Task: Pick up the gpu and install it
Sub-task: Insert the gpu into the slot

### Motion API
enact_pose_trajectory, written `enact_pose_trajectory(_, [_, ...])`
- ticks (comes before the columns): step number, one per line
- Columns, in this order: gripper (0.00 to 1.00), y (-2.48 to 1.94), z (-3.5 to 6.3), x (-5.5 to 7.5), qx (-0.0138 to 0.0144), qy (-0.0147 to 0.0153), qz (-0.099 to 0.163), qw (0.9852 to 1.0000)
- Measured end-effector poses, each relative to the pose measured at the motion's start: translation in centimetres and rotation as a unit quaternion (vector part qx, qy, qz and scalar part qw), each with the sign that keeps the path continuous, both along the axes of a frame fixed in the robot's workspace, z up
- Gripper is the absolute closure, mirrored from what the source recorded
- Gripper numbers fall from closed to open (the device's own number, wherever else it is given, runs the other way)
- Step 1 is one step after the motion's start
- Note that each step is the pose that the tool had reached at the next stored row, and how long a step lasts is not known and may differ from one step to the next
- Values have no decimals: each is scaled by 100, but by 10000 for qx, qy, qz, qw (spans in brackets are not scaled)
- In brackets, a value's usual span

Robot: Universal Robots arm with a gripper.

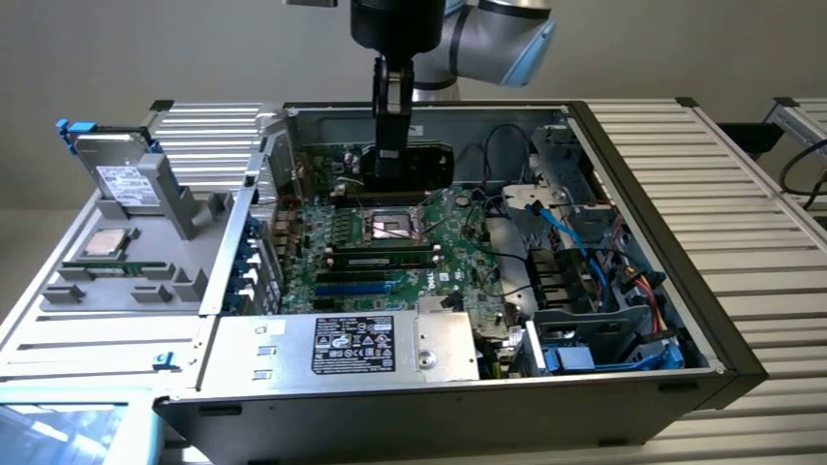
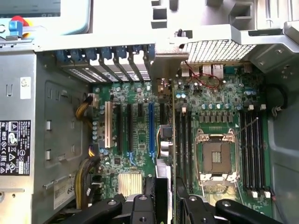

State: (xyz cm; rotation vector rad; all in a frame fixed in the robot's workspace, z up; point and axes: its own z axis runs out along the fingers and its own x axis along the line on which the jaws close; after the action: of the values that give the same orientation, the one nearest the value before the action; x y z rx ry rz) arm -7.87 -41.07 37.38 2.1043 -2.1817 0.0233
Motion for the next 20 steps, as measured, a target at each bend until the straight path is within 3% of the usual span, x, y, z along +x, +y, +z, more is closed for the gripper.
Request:
enact_pose_trajectory(3, [72,0,-34,-35,63,0,0,10000])
enact_pose_trajectory(8, [72,-1,-118,-65,66,1,0,10000])
enact_pose_trajectory(18, [72,3,-166,-102,65,1,1,10000])
enact_pose_trajectory(20, [72,2,-187,-102,67,15,2,10000])
